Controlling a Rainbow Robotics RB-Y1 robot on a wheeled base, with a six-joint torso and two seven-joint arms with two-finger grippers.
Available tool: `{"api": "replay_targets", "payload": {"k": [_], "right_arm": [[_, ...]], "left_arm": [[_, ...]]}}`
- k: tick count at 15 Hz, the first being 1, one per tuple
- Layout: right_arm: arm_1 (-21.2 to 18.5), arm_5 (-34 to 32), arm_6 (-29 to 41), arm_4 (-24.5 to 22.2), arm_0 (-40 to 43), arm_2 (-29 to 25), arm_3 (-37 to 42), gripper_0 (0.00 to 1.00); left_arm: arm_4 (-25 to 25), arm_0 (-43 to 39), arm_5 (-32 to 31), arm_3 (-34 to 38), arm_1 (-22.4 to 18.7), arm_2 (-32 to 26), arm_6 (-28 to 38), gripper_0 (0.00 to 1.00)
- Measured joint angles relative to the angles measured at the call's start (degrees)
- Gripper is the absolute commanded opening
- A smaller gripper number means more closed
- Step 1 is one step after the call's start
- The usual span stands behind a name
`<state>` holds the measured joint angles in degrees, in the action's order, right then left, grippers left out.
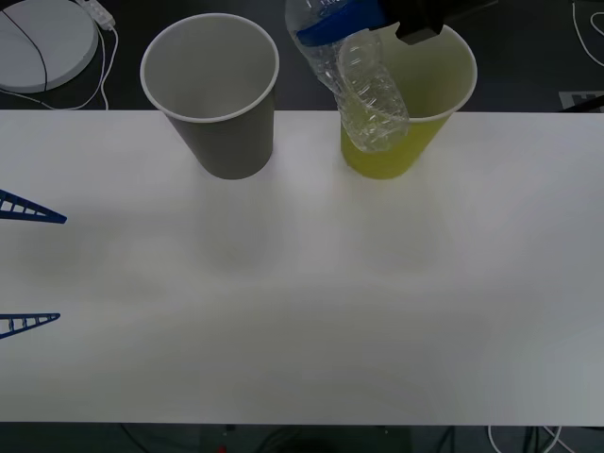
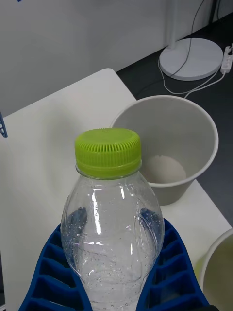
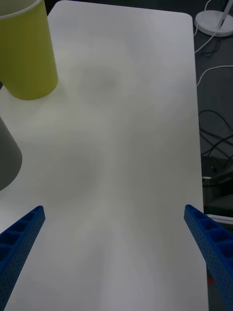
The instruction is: Put the can into the green bin and the plastic bottle into the gray bin
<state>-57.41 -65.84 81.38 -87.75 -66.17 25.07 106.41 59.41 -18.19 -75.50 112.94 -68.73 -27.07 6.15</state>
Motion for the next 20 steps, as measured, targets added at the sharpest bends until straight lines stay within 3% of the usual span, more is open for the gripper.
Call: {"api": "replay_targets", "payload": {"k": [9,20], "right_arm": [[10.21,0.0,0.0,-6.64,-9.58,6.74,-11.61,0.0],[19.32,-0.51,0.0,-10.2,-24.05,15.2,-30.94,0.0]], "left_arm": [[0.0,0.0,0.0,0.0,0.0,0.0,0.01,1.0],[0.0,0.0,0.0,0.0,0.0,0.0,0.01,1.0]]}}
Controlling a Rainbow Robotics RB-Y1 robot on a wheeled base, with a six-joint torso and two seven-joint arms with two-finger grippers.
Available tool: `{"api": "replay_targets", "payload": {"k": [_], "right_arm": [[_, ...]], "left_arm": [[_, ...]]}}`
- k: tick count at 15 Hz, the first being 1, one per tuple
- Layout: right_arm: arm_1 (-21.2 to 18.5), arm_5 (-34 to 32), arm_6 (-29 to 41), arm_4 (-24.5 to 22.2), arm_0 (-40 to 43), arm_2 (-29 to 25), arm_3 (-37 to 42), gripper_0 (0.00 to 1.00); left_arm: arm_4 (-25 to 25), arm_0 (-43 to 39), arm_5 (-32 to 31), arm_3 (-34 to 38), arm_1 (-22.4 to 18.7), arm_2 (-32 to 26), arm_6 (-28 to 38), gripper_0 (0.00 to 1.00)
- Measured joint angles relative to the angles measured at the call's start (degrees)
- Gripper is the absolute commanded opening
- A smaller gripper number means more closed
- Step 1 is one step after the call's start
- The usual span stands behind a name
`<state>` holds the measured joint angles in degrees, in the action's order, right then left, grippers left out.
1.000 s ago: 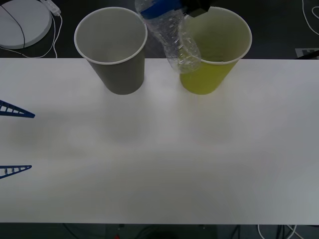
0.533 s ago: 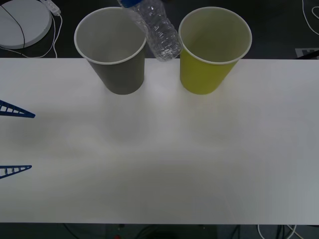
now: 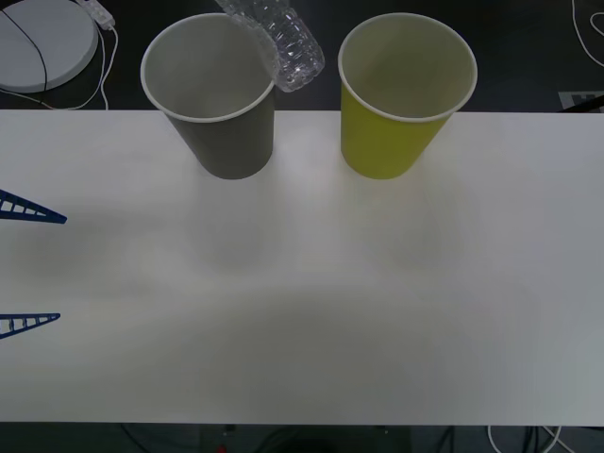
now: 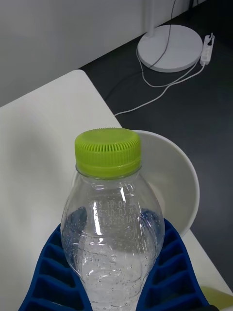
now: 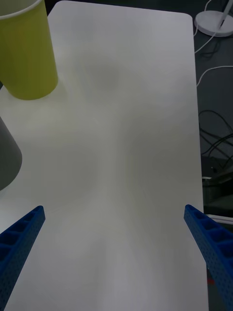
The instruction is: Put the can into the green bin and the plastic bottle into the gray bin
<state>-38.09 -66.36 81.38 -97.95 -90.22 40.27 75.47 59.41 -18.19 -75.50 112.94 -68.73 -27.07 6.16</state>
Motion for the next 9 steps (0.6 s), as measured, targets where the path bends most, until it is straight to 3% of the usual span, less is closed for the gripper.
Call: {"api": "replay_targets", "payload": {"k": [9], "right_arm": [[8.55,-1.87,0.0,-2.14,-9.17,4.88,-15.38,0.0]], "left_arm": [[0.0,0.0,0.0,0.0,0.0,0.0,-0.01,1.0]]}}
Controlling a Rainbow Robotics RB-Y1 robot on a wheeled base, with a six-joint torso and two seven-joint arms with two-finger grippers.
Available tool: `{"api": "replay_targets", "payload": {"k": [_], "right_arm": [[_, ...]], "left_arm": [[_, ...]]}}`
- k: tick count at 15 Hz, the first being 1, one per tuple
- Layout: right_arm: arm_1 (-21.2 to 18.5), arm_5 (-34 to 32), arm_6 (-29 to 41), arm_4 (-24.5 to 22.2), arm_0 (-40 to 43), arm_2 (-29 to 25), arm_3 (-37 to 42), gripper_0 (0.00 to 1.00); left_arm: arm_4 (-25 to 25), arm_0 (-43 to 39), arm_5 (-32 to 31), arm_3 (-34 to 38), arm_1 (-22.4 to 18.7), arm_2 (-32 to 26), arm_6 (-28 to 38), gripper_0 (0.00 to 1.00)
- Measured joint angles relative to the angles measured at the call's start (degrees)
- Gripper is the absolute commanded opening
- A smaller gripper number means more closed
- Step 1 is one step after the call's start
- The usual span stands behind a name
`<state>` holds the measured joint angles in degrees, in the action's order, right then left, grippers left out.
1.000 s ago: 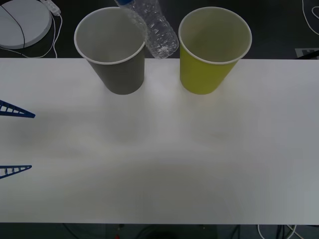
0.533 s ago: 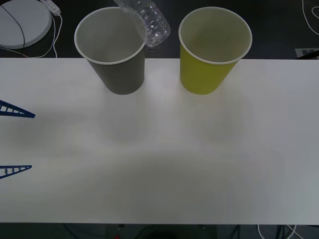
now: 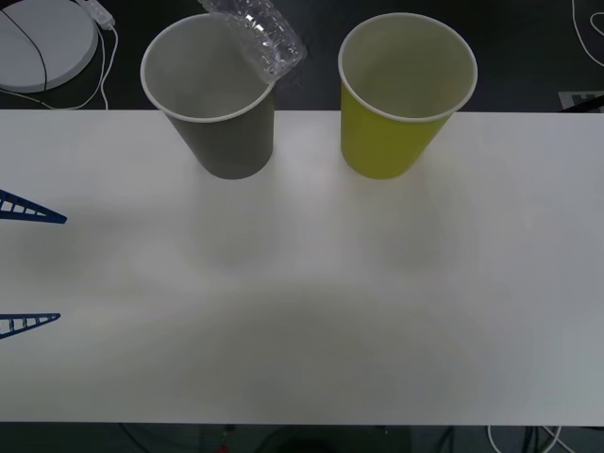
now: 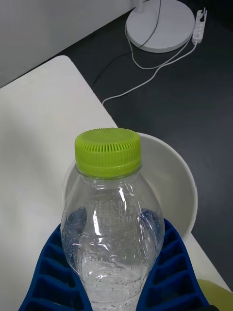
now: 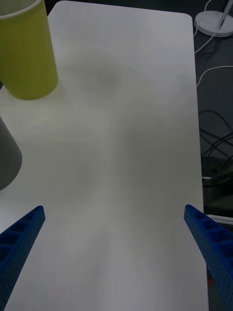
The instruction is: Put the can into the green bin and the plastic bottle into the gray bin
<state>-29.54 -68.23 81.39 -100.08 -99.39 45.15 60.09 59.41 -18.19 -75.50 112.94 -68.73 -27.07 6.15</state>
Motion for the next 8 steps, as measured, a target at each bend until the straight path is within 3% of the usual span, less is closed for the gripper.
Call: {"api": "replay_targets", "payload": {"k": [8], "right_arm": [[7.71,0.2,0.0,-2.53,-5.53,2.47,-11.83,0.0]], "left_arm": [[0.0,0.0,0.0,0.0,0.0,0.0,0.0,1.0]]}}
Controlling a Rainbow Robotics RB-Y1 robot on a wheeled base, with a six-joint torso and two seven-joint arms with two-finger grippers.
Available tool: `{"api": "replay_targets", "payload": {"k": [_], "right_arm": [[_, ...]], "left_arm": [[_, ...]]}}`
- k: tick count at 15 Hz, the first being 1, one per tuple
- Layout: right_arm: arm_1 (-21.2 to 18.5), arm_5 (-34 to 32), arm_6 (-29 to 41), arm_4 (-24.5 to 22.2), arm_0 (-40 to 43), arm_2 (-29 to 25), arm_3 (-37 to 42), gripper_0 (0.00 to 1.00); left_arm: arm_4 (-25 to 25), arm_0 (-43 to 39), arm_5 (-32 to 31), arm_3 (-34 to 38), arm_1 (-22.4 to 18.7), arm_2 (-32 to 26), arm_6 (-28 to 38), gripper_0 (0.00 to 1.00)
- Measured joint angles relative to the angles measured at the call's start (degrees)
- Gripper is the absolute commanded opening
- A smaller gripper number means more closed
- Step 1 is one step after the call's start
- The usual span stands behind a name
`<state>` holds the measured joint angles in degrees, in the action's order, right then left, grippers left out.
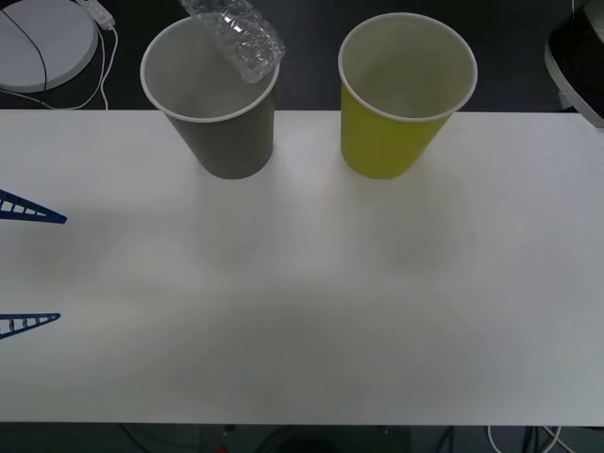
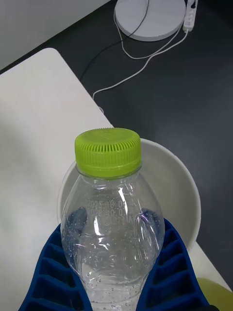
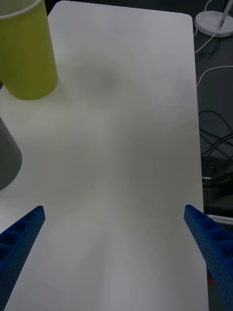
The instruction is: Put the can into the green bin and the plastic bottle into the gray bin
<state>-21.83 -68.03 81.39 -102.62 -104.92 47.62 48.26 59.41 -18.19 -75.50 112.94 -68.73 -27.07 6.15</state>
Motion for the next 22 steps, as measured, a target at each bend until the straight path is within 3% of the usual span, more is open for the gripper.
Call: {"api": "replay_targets", "payload": {"k": [9,19,20,21,22], "right_arm": [[6.62,2.88,0.0,-0.23,-3.47,3.16,-9.33,0.0],[7.97,3.01,0.0,-0.79,-3.98,3.28,-10.22,0.0],[8.0,3.06,0.0,-0.77,-4.01,3.28,-10.22,0.06],[7.97,3.07,0.0,-0.86,-4.06,3.3,-10.22,0.57],[7.96,3.1,0.0,-1.15,-4.07,3.32,-10.22,0.9]], "left_arm": [[0.0,0.0,0.0,0.0,0.0,0.0,0.0,1.0],[0.0,0.0,0.0,0.0,0.0,0.0,0.0,1.0],[0.0,0.0,0.0,0.0,0.0,0.0,0.0,1.0],[0.0,0.0,0.0,0.0,0.0,0.0,0.0,1.0],[0.0,0.0,0.0,0.0,0.0,0.0,0.0,1.0]]}}
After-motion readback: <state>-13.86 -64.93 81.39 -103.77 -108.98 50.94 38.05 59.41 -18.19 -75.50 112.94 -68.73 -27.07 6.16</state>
